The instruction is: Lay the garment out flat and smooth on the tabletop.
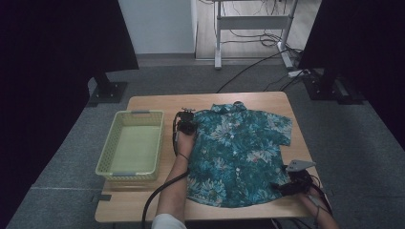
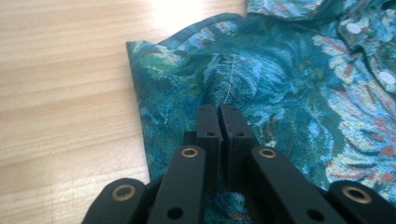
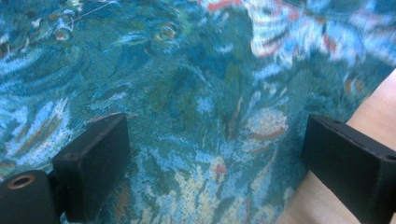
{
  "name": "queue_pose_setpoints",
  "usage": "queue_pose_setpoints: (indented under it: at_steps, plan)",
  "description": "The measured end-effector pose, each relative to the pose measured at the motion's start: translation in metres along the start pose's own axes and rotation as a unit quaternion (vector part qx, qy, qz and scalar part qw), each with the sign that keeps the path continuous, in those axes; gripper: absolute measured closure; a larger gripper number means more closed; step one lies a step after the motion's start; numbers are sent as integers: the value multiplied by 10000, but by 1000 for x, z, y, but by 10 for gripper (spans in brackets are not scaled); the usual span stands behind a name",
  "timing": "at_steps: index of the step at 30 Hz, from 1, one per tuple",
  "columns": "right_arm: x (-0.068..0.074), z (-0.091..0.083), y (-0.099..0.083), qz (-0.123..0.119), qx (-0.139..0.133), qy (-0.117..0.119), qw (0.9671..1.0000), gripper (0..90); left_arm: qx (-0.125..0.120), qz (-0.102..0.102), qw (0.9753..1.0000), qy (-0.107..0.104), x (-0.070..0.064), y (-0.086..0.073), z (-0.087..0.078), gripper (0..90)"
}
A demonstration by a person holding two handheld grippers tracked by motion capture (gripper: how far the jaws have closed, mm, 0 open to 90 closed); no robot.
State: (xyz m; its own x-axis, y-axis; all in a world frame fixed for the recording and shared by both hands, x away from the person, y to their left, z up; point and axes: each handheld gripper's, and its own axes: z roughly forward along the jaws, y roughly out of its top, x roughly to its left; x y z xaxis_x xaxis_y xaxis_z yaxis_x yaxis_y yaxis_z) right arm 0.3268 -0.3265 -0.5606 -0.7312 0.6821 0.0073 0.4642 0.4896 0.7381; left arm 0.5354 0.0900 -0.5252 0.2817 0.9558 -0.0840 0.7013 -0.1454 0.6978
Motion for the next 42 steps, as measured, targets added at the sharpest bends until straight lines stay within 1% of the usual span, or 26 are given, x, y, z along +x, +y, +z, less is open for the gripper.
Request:
queue_pose_setpoints:
  at_steps: [1,3,7,9,11,13,15,16,17,18,19,21,22,23,26,28,29,30,32,33,34,35,38,39,41,42]
  plan:
    - [0,0,0,-6,2,1,10000,86,3,-28,10000,62,2,0,-1,866]
    - [0,0,0,-10,9,-23,10000,85,-28,-147,9998,113,9,0,-4,864]
    - [0,0,0,8,9,-35,10000,84,-3,-258,9992,319,22,0,-12,865]
    - [0,0,0,18,8,-38,10000,85,-4,-370,9983,454,28,-1,-17,864]
    - [0,0,0,27,8,-44,10000,85,-15,-515,9972,537,33,-1,-22,864]
    - [0,0,0,28,8,-45,10000,85,-16,-590,9959,683,39,-1,-26,850]
    - [0,0,0,32,8,-58,10000,85,-96,-707,9938,856,44,-2,-31,810]
    - [0,0,0,42,4,-67,10000,85,-171,-803,9933,817,48,-3,-34,766]
    - [0,0,0,47,3,-70,10000,85,-275,-914,9934,638,50,-4,-35,709]
    - [0,0,0,48,3,-70,10000,85,-318,-939,9937,520,50,-4,-36,586]
    - [0,0,0,48,3,-70,10000,85,-314,-898,9942,498,48,-4,-36,586]
    - [0,0,0,46,3,-71,10000,85,-354,-909,9947,314,45,-5,-36,446]
    - [0,0,0,47,4,-74,10000,84,-319,-885,9953,220,42,-7,-36,385]
    - [0,0,0,46,5,-83,10000,83,-352,-806,9960,164,40,-8,-36,330]
    - [0,-1,-1,32,21,-77,10000,59,-435,-536,9975,140,34,-13,-39,232]
    - [1,-2,-2,-6,-49,-76,10000,41,-416,-340,9985,98,31,-17,-41,211]
    - [1,-5,-3,0,-167,-17,9999,34,-421,-250,9988,88,29,-19,-42,202]
    - [-1,-8,-4,56,-331,15,9994,33,-403,-179,9990,63,28,-21,-44,188]
    - [-6,-14,-8,304,-649,50,9974,13,-434,-70,9990,-61,27,-27,-49,143]
    - [-8,-16,-9,455,-751,67,9961,7,-465,-1,9989,-104,27,-30,-51,126]
    - [-11,-17,-10,579,-815,89,9949,2,-464,58,9987,-201,27,-33,-53,130]
    - [-12,-18,-10,666,-846,92,9941,0,-471,97,9985,-265,26,-35,-55,111]
    - [-14,-19,-11,817,-905,-127,9925,0,-573,211,9974,-375,22,-42,-62,75]
    - [-13,-20,-11,844,-938,-280,9916,0,-605,262,9971,-380,21,-45,-64,77]
    - [-13,-20,-12,940,-914,-646,9893,0,-648,281,9968,-376,17,-50,-70,78]
    - [-13,-20,-12,976,-904,-746,9883,0,-675,246,9963,-472,16,-53,-74,80]
